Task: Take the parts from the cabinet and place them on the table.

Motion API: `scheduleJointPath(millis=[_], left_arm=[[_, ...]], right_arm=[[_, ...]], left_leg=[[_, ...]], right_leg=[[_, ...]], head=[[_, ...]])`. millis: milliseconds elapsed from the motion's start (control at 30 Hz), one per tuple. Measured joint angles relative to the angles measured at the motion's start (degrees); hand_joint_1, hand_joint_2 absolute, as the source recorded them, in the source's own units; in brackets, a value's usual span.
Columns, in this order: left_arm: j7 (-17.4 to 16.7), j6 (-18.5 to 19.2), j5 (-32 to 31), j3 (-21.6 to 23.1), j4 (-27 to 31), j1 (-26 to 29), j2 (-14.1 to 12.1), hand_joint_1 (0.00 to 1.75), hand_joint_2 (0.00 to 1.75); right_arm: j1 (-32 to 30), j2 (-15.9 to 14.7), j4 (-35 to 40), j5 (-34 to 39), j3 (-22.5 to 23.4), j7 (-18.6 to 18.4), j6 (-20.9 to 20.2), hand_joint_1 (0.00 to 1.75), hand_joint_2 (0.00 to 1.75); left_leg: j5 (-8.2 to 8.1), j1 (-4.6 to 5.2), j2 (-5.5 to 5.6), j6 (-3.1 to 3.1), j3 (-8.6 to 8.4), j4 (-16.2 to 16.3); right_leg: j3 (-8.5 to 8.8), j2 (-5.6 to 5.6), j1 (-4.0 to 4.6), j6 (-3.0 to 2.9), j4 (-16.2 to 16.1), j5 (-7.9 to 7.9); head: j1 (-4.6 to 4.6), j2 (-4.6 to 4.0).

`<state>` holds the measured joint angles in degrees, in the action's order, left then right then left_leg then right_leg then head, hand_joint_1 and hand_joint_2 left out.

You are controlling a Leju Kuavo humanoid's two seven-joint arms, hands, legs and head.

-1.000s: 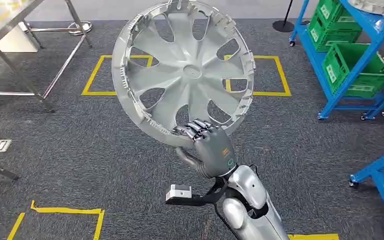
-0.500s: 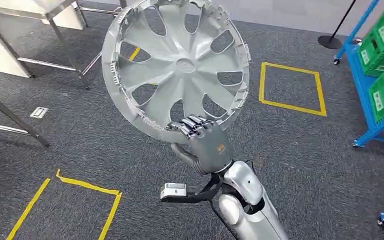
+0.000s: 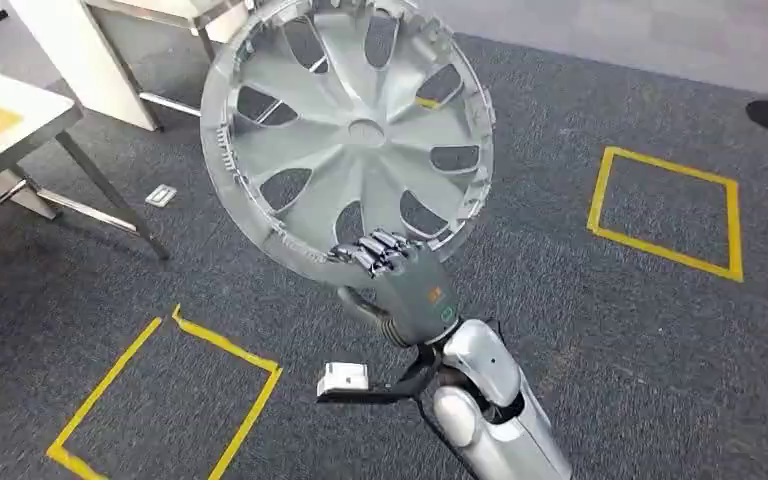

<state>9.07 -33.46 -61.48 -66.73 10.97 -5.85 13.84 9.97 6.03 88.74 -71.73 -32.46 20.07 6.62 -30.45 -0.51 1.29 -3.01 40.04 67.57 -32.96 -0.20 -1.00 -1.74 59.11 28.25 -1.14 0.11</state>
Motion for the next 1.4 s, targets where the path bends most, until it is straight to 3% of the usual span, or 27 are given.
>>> scheduleJointPath(millis=[67,100,167,200,233,267,400,467,500,567,600,633,700,733,767,800,900,933,967,1000,1033,1100,1133,1233,1300,1367,1400], left_arm=[[-0.1,0.0,0.1,0.0,0.0,-0.1,0.0,0.0,1.75],[-0.1,0.0,0.2,0.0,0.0,-0.1,0.0,0.0,1.75],[-0.2,0.0,0.4,0.0,0.0,0.1,0.0,0.0,1.75],[-0.2,0.0,0.4,0.0,0.0,0.0,0.0,0.0,1.75],[-0.2,0.0,0.4,0.0,0.0,0.0,0.0,0.0,1.75],[-0.2,0.0,0.6,0.0,0.0,-0.1,0.0,0.0,1.75],[-0.2,0.0,1.0,0.0,0.0,0.0,0.0,0.0,1.75],[-0.1,-0.2,1.2,0.0,0.0,0.1,0.1,0.0,1.75],[0.0,-0.3,1.2,0.0,0.0,-0.1,0.1,0.0,1.75],[0.1,-0.5,1.2,0.0,0.0,-0.2,0.2,0.0,1.75],[0.2,-0.5,1.2,0.0,0.0,-0.2,0.2,0.0,1.75],[0.2,-0.5,0.9,0.0,0.0,-0.1,0.2,0.0,1.75],[0.2,-0.5,0.3,0.0,0.0,-0.1,0.2,0.0,1.75],[0.2,-0.7,-0.1,0.1,0.0,-0.1,0.3,0.0,1.75],[0.2,-0.8,-0.2,0.2,0.0,-0.1,0.4,0.0,1.75],[0.2,-1.0,-0.4,0.3,0.0,-0.2,0.4,0.0,1.75],[0.2,-1.0,-0.6,0.3,0.0,0.2,0.4,0.0,1.75],[0.4,-1.0,-0.6,0.3,0.0,0.3,0.2,0.0,1.75],[0.6,-1.0,-0.5,0.3,0.0,0.3,0.4,0.0,1.75],[0.8,-0.9,-0.5,0.3,0.0,0.2,0.3,0.0,1.75],[0.9,-0.8,-0.5,0.3,0.0,0.0,0.3,0.0,1.75],[1.0,-0.7,-0.3,0.3,0.0,-0.1,0.3,0.0,1.75],[1.0,-0.5,0.0,0.3,0.0,-0.1,0.3,0.0,1.75],[1.0,-0.5,0.0,0.3,0.1,0.0,0.0,0.0,1.75],[1.0,-0.5,0.0,0.3,0.1,-0.1,0.0,0.0,1.75],[0.7,-0.5,0.0,0.3,0.0,0.0,0.0,0.0,1.75],[0.7,-0.5,0.0,0.3,0.0,0.0,0.0,0.0,1.75]], right_arm=[[0.0,0.0,-0.3,0.3,-0.1,0.4,-0.1,1.75,1.75],[0.0,0.0,-0.4,0.3,-0.1,0.4,-0.2,1.75,1.75],[0.1,0.0,-0.8,0.4,-0.1,0.5,-0.3,1.75,1.75],[0.1,0.0,-0.9,0.5,-0.1,0.5,-0.3,1.75,1.75],[0.2,0.1,-0.9,0.5,-0.1,0.6,-0.3,1.75,1.75],[0.4,0.1,-1.0,0.5,-0.1,0.6,-0.4,1.75,1.75],[1.1,0.4,-1.3,0.5,-0.5,0.8,-0.4,1.75,1.75],[1.6,0.5,-1.5,0.7,-0.6,0.8,-0.4,1.75,1.75],[1.6,0.5,-1.7,0.7,-0.7,1.0,-0.4,1.75,1.75],[1.6,0.4,-2.1,0.6,-0.7,1.0,-0.4,1.75,1.75],[1.6,0.4,-2.3,0.6,-0.7,0.9,-0.4,1.75,1.75],[1.6,0.4,-2.5,0.6,-0.8,0.8,-0.5,1.75,1.75],[1.7,0.4,-2.6,0.6,-0.8,0.5,-0.6,1.75,1.75],[1.9,0.4,-2.6,0.6,-0.8,0.4,-0.6,1.75,1.75],[2.0,0.4,-2.7,0.6,-0.8,0.4,-0.6,1.75,1.75],[2.1,0.4,-2.7,0.6,-0.8,0.5,-0.6,1.75,1.75],[2.1,0.5,-2.7,0.5,-0.9,0.2,-0.6,1.75,1.75],[2.2,0.6,-2.7,0.7,-0.8,0.1,-0.6,1.75,1.75],[2.2,0.6,-2.7,1.0,-0.8,0.3,-0.6,1.75,1.75],[2.3,0.6,-2.8,1.2,-0.8,0.5,-0.7,1.75,1.75],[2.3,0.5,-2.8,1.4,-0.8,0.8,-0.7,1.75,1.75],[2.3,0.5,-3.0,2.3,-0.8,1.7,-1.1,1.75,1.75],[2.3,0.5,-3.1,2.7,-0.8,2.0,-1.2,1.75,1.75],[2.2,0.4,-3.3,4.4,-0.8,3.5,-1.2,1.75,1.75],[2.3,0.4,-3.2,5.8,-0.8,4.7,-1.2,1.75,1.75],[2.1,0.4,-3.2,6.6,-0.8,5.6,-1.3,1.75,1.75],[2.0,0.3,-3.2,6.6,-0.8,5.7,-1.3,1.75,1.75]], left_leg=[[-2.86,-0.22,-0.77,-0.38,4.03,8.0],[-2.5,-0.31,-0.86,-0.51,4.54,8.8],[1.52,-0.47,-1.48,-0.63,1.5,2.9],[4.02,-0.45,-2.65,-0.55,-1.44,-2.6],[5.48,-0.34,-5.5,-0.32,-4.09,-7.4],[5.11,0.08,-6.48,0.48,-4.54,-7.9],[5.22,0.02,-3.25,2.39,-4.23,-8.3],[5.4,-0.46,-1.89,3.07,-4.5,-8.5],[5.39,-0.46,-1.21,3.34,-4.45,-8.5],[5.33,-0.36,0.7,3.49,-4.44,-8.5],[5.32,-0.33,1.64,3.51,-4.45,-8.4],[5.32,-0.33,2.7,3.49,-4.48,-8.3],[5.32,-0.34,4.63,3.35,-4.51,-8.2],[5.3,-0.38,5.52,3.18,-4.46,-8.0],[5.31,-0.32,6.1,2.79,-4.11,-7.8],[5.45,-0.3,7.01,2.24,-3.72,-7.8],[5.95,-0.89,8.93,0.8,-3.45,-8.5],[5.76,-0.96,7.58,0.7,-3.22,-7.9],[4.48,-0.25,3.19,0.58,-2.33,-6.1],[2.4,-0.2,0.89,0.37,-0.44,-2.3],[0.39,-0.31,-0.24,0.24,1.71,2.0],[-1.64,-0.47,-0.88,-0.05,4.98,8.6],[-0.7,-0.57,-0.99,-0.14,4.69,8.1],[5.74,-0.76,-1.56,-0.06,-2.78,-5.3],[5.06,-0.32,-1.96,1.07,-4.46,-8.1],[5.22,-0.57,-1.89,1.34,-4.49,-8.2],[5.22,-0.45,-1.87,1.38,-4.47,-8.2]], right_leg=[[0.07,-1.86,0.07,-0.17,0.1,0.24],[0.18,-2.69,0.06,-0.15,0.1,0.37],[0.55,-4.41,0.01,0.14,0.1,0.77],[0.87,-5.18,-0.02,0.36,0.2,1.05],[1.26,-5.92,0.11,0.7,0.2,1.35],[1.37,-6.32,0.63,1.15,0.3,1.69],[2.52,-8.66,0.57,2.55,-0.3,2.13],[1.17,-2.24,0.06,3.05,3.0,4.37],[-0.86,-0.86,0.0,3.05,7.1,6.52],[-5.84,-0.15,0.11,3.1,16.6,9.97],[-7.07,-0.14,0.15,3.02,18.3,9.69],[-6.97,-0.04,0.15,2.87,17.0,7.91],[-3.68,0.81,0.11,2.36,8.5,2.49],[-1.3,2.82,0.06,2.02,2.9,-0.13],[-0.7,6.37,-0.23,1.78,1.2,0.59],[-0.73,5.66,-0.12,2.14,0.7,0.32],[-0.17,3.73,0.43,1.34,0.4,0.15],[0.2,2.54,-0.19,0.87,-0.3,-0.2],[0.43,1.9,-0.11,0.37,-0.5,-0.25],[0.47,0.99,0.0,0.17,-0.5,-0.21],[0.49,0.18,0.09,0.04,-0.5,-0.11],[0.52,-1.23,0.13,0.01,-0.5,0.08],[0.6,-1.78,0.12,0.14,-0.4,0.17],[0.83,-2.82,-0.02,0.77,-0.1,0.58],[0.6,-3.02,0.43,1.46,0.2,0.92],[0.68,-2.79,0.76,0.36,0.3,0.72],[0.77,-2.8,0.73,0.3,0.0,0.71]], head=[[-0.04,0.02],[-0.09,0.02],[-0.07,0.02],[-0.07,0.02],[-0.09,0.02],[-0.05,0.02],[0.17,0.02],[0.37,0.02],[0.55,0.02],[0.57,0.02],[0.59,0.02],[0.59,0.02],[0.63,0.02],[0.68,0.02],[0.57,0.0],[0.58,0.02],[0.59,0.02],[0.72,0.02],[0.07,0.02],[-0.07,0.0],[-0.04,0.0],[-0.05,0.02],[-0.09,0.02],[-0.07,0.02],[0.02,0.02],[0.06,0.0],[0.11,0.0]])
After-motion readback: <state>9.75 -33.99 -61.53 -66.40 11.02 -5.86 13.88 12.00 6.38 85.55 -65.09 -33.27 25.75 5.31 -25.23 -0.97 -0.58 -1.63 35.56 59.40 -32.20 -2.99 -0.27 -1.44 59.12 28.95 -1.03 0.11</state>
